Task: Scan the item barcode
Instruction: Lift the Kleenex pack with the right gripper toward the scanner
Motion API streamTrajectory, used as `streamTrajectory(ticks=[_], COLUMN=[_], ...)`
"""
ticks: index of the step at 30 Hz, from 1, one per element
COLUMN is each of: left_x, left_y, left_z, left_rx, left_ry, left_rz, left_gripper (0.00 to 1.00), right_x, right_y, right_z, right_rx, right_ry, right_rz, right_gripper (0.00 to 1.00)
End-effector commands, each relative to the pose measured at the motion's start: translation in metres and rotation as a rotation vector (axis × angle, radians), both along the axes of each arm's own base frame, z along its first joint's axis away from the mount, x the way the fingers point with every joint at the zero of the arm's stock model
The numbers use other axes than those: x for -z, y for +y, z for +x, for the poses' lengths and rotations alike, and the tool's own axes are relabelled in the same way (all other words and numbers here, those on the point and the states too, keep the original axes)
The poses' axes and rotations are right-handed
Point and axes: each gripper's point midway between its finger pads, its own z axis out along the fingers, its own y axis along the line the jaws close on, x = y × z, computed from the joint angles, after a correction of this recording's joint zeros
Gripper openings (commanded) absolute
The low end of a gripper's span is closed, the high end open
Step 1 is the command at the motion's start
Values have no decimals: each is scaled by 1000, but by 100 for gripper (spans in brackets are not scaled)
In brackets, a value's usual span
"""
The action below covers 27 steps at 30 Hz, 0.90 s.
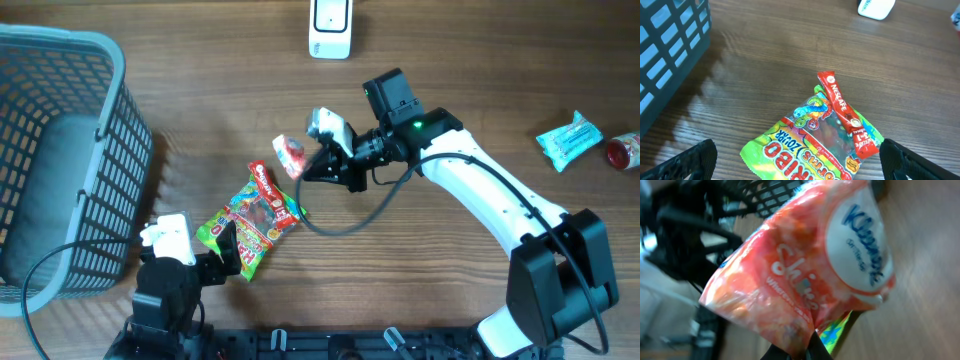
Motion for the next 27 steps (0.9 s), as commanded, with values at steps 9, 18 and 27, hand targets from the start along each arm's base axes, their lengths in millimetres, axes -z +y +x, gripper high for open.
streamTrajectory(ticks=[9, 18, 27], left_x=[2, 2, 2], left_y=[-1, -1, -1], left_z=[0, 0, 0], left_rx=[1, 1, 1], left_ry=[1, 1, 1], left_rz=[-10, -10, -10], left_gripper=[100, 100, 100], right_x=[64, 60, 18], right_y=[-83, -89, -145], right_z=[106, 198, 302], right_rx=[868, 914, 995], right_ry=[1, -280, -867], right_rz=[-528, -729, -1282], right_gripper=[4, 4, 4])
